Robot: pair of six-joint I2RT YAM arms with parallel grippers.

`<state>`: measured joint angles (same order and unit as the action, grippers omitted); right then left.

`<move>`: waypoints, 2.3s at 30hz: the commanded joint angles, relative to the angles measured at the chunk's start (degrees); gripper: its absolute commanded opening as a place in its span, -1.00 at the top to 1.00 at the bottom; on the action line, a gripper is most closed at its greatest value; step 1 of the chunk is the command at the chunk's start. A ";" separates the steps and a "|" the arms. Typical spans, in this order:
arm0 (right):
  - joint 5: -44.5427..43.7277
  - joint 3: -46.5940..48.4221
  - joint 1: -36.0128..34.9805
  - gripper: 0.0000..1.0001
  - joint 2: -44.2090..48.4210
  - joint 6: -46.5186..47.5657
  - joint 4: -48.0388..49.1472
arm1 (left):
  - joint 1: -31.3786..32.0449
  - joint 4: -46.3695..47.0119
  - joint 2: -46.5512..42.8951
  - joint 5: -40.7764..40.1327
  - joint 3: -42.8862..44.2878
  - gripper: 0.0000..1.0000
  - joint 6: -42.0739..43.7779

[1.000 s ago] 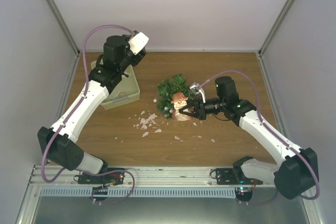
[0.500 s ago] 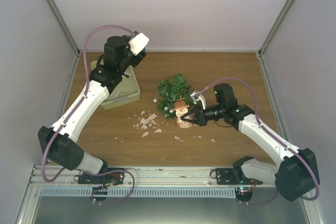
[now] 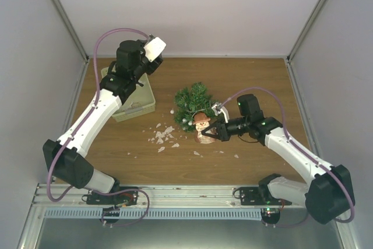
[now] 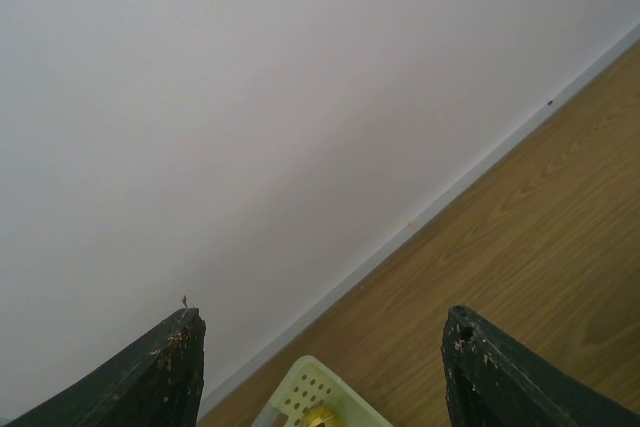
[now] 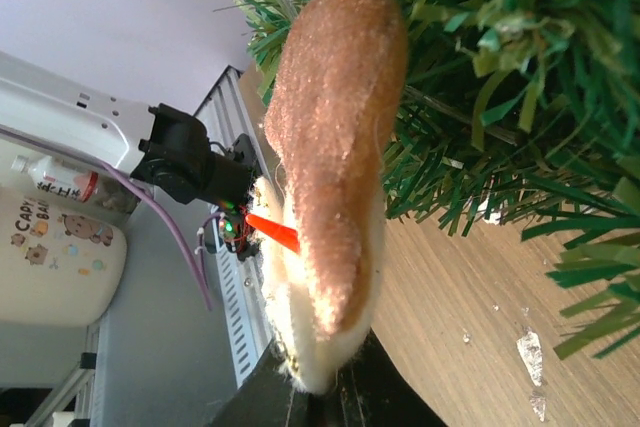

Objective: Decorate the small christmas tree

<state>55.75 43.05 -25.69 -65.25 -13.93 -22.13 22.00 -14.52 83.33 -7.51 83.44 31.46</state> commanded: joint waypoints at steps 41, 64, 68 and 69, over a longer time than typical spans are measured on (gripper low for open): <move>-9.15 5.94 -0.59 0.95 7.32 5.08 -14.36 | -0.29 1.58 0.96 1.11 -0.26 -0.31 -0.87; -0.67 15.88 -0.59 0.97 9.33 6.90 -16.71 | -0.23 1.63 1.70 1.26 -0.16 -0.42 -1.10; -4.50 16.35 -0.59 0.97 8.82 8.80 -19.36 | -0.24 1.48 1.57 1.22 -0.07 -0.67 -1.18; -5.14 16.05 -0.60 0.96 8.56 9.26 -19.57 | -0.28 1.51 1.56 1.22 -0.10 -0.74 -1.22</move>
<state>53.43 58.81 -25.71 -56.25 -7.29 -38.59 22.00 -14.61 84.44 -6.63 83.44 30.89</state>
